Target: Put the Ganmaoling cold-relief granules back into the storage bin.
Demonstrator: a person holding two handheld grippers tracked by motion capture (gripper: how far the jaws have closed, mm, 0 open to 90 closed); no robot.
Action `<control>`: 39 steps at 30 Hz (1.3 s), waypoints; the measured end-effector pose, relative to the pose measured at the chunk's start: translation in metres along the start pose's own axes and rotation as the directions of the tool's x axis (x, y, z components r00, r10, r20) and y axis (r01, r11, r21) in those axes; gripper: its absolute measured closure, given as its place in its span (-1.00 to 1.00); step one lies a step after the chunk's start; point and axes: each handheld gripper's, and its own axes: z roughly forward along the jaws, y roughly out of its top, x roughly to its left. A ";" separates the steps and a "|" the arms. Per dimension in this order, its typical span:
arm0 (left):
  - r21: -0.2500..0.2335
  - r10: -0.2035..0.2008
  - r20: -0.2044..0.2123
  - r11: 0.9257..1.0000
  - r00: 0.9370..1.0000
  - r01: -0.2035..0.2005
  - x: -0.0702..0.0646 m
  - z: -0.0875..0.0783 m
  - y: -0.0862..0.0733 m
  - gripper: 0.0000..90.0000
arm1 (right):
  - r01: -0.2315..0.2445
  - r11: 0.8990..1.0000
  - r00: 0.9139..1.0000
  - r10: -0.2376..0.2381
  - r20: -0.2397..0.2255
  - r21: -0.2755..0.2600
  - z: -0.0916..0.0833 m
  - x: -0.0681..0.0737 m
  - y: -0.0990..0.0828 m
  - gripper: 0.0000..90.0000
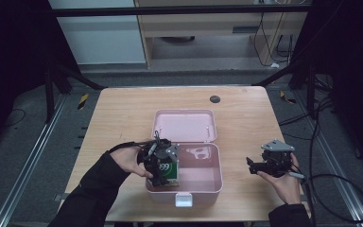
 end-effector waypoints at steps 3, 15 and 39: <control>-0.048 -0.013 0.005 0.999 1.000 0.013 0.000 -0.007 -0.001 -0.78 | -0.001 1.000 1.000 0.001 0.000 -0.002 0.000 0.000 0.000 -0.96; -0.179 -0.064 -0.116 0.983 0.991 0.043 -0.005 -0.064 -0.019 -0.58 | -0.010 1.000 1.000 0.011 0.009 -0.018 -0.002 -0.001 0.001 -0.92; -0.405 -0.564 -0.199 0.792 0.801 0.457 -0.012 -0.036 -0.176 -0.42 | -0.055 0.998 0.998 0.056 0.021 -0.044 -0.002 -0.006 -0.007 -0.73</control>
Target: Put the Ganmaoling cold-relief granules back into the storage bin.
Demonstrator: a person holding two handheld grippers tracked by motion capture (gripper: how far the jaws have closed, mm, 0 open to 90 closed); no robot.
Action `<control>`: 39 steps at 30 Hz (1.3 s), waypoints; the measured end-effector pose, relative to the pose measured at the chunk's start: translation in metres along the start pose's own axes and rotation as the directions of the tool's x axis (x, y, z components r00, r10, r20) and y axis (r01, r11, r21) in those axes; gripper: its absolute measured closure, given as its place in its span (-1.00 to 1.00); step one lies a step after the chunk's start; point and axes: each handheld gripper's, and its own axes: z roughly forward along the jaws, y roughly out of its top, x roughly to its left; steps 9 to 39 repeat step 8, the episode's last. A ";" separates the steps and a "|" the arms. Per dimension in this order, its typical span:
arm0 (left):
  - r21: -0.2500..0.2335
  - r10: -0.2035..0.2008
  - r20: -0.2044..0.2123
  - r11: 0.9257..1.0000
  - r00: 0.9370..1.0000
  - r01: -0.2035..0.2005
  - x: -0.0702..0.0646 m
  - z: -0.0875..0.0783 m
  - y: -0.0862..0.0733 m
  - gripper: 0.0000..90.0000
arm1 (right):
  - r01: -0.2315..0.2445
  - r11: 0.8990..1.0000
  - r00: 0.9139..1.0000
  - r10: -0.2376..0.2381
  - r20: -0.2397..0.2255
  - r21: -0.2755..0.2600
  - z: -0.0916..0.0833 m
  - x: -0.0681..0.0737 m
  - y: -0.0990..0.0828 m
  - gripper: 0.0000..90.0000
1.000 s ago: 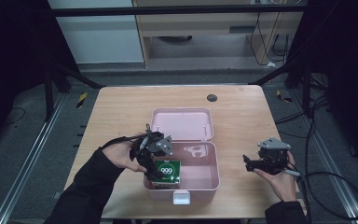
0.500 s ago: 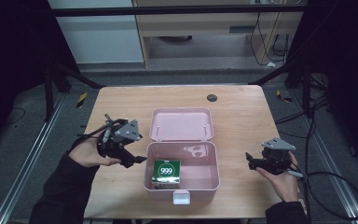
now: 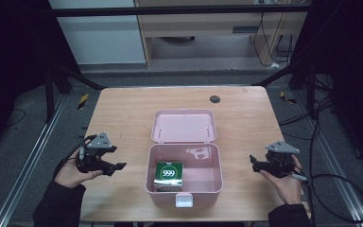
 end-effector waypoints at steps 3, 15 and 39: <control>-0.004 -0.068 -0.040 0.998 0.997 0.068 0.006 0.015 -0.014 -0.48 | -0.005 1.000 1.000 0.005 0.005 0.000 0.001 -0.001 -0.001 -0.74; 0.018 -0.146 -0.127 0.989 0.981 0.150 0.013 0.033 -0.024 -0.57 | -0.023 1.000 1.000 0.023 0.006 0.004 0.003 -0.004 -0.005 -0.77; 0.018 -0.146 -0.127 0.989 0.981 0.150 0.013 0.033 -0.024 -0.57 | -0.023 1.000 1.000 0.023 0.006 0.004 0.003 -0.004 -0.005 -0.77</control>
